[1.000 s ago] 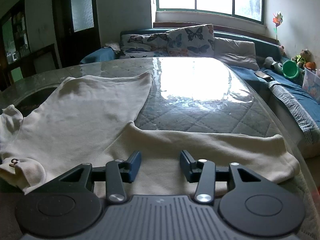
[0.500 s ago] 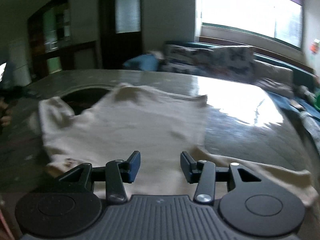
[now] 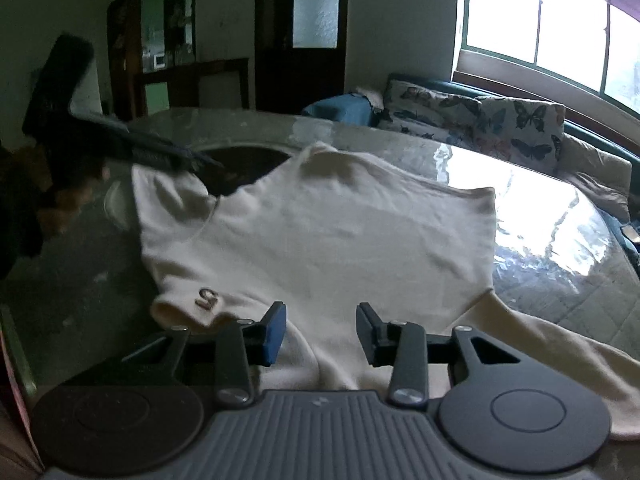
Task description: Fold clothes
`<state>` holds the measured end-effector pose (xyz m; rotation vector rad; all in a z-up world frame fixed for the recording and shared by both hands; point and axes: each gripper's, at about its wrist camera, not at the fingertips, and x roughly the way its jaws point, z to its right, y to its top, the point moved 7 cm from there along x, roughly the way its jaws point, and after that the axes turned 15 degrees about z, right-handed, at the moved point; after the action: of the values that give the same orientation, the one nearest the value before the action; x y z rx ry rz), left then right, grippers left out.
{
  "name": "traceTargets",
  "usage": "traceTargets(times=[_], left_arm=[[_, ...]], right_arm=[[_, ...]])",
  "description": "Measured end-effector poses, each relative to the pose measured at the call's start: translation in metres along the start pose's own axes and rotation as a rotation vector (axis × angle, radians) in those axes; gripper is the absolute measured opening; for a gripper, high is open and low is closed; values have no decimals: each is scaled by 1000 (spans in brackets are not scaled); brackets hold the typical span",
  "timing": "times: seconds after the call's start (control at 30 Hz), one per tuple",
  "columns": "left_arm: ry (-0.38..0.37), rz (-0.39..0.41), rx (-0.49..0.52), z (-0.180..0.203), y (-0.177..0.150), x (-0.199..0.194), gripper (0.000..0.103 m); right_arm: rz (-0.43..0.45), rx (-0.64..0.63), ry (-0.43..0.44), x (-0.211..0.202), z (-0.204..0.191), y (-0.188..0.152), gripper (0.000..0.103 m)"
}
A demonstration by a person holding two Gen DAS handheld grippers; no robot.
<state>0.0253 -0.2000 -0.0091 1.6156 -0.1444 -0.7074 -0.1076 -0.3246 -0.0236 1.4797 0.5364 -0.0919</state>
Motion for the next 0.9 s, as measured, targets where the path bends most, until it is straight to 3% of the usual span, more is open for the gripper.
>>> traceTargets(times=[0.17, 0.3, 0.43, 0.67, 0.77, 0.9], left_arm=[[-34, -60, 22, 13, -15, 13, 22], [-46, -76, 21, 11, -21, 12, 22], [-94, -65, 17, 20, -12, 8, 22], [-242, -51, 62, 62, 2, 8, 27], [-330, -47, 88, 83, 7, 7, 27], [-442, -53, 139, 112, 10, 6, 28]], right_arm=[[-31, 15, 22, 1, -3, -10, 39], [11, 105, -12, -13, 13, -4, 39], [50, 237, -174, -37, 62, -2, 39], [59, 433, -566, -90, 161, -36, 39], [65, 525, -678, -107, 193, -50, 39], [76, 583, -747, -114, 217, -60, 39]])
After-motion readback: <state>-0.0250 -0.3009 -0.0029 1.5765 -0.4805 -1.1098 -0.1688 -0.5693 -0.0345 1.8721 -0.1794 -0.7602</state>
